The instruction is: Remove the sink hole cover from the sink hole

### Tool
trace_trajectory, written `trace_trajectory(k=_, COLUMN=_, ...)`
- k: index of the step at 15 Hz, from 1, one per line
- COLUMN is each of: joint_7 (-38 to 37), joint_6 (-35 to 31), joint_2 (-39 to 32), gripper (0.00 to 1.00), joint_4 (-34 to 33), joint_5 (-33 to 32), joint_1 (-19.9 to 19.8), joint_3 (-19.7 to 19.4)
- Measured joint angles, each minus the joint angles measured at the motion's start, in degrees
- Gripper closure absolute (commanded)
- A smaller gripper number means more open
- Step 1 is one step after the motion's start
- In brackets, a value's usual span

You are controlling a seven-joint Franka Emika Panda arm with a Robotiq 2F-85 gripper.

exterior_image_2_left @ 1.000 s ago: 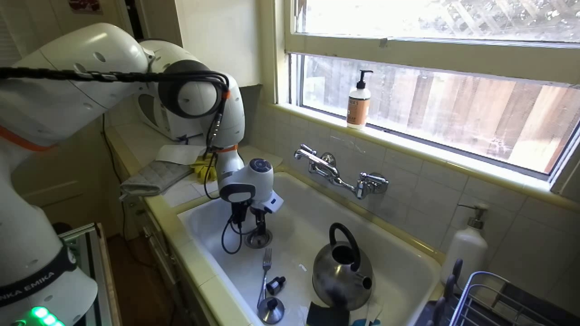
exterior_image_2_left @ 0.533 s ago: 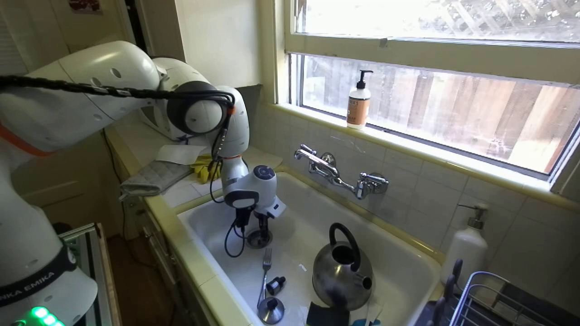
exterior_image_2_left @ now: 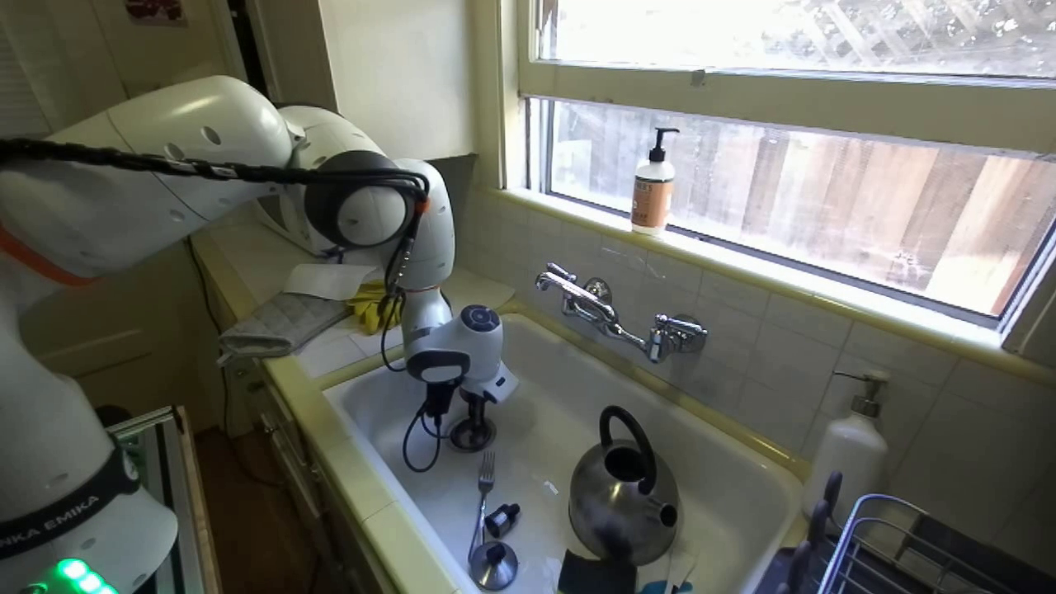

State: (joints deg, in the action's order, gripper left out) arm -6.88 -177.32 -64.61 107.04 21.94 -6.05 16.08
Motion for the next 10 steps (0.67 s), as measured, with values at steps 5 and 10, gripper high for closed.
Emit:
trace_trajectory(k=5, joint_7=-0.7, joint_6=0.1, joint_2=0.2, gripper=0.97, joint_4=0.8, joint_5=0.0, joint_1=-0.5, joint_3=0.3)
trace_trajectory(k=10, joint_7=-0.9, joint_6=0.1, joint_2=1.3, gripper=0.97, joint_4=1.8, joint_5=0.0, joint_1=-0.4, joint_3=0.3)
